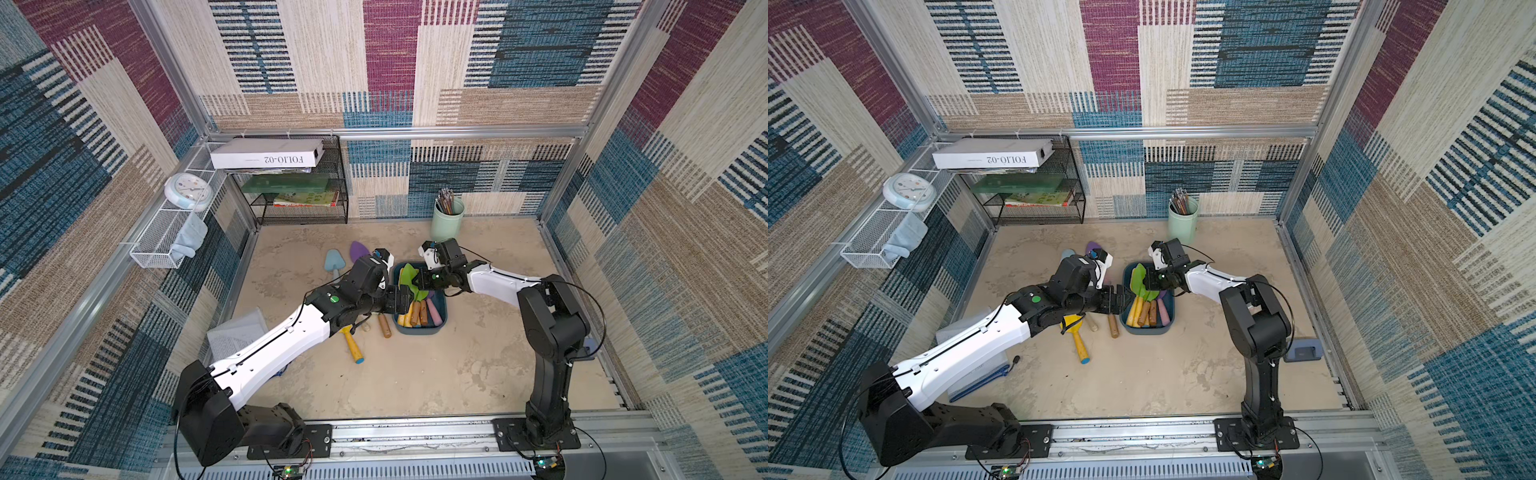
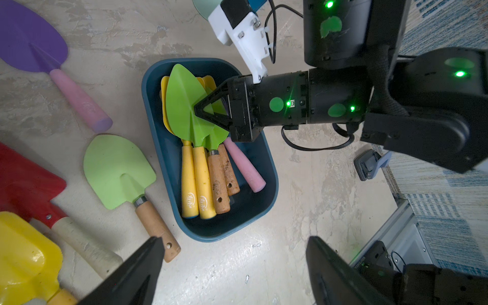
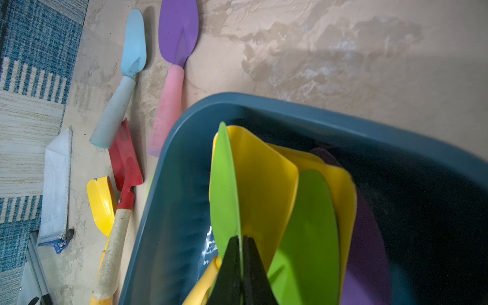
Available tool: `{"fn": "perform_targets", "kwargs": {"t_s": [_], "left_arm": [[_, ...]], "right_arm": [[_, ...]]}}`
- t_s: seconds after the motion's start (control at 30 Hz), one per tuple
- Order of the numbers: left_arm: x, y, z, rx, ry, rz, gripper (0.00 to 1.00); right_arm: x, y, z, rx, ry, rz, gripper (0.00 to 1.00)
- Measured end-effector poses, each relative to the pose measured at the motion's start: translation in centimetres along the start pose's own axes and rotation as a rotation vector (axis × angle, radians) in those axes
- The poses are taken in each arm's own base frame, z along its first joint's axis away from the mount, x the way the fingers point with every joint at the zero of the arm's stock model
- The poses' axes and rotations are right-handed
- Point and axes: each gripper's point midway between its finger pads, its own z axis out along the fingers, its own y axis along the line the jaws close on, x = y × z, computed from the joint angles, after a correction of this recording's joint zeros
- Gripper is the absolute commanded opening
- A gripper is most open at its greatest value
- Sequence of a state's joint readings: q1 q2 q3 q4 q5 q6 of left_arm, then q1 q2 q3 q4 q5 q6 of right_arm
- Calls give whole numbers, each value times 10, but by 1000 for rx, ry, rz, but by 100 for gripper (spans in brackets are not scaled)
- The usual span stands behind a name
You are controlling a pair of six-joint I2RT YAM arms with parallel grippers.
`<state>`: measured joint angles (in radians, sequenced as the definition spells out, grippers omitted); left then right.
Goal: Put the shovel into the storage box
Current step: Place the shovel in the storage box.
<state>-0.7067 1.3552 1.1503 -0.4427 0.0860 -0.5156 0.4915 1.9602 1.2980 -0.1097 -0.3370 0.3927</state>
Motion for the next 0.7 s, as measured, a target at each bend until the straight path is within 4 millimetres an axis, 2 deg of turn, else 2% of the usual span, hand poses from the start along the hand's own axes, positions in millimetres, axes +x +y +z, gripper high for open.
{"fn": "perform_targets", "kwargs": {"t_s": [0.13, 0.33, 0.57, 0.7], "left_arm": [[3, 0, 4, 6, 18, -2, 88], [7, 1, 10, 2, 36, -10, 88], [6, 1, 10, -3, 40, -12, 88], [9, 3, 9, -14, 53, -24, 88]], "right_arm": [[2, 0, 1, 5, 11, -6, 12], [6, -2, 1, 20, 24, -11, 24], [7, -3, -1, 37, 34, -16, 32], [3, -1, -9, 48, 23, -29, 34]]}}
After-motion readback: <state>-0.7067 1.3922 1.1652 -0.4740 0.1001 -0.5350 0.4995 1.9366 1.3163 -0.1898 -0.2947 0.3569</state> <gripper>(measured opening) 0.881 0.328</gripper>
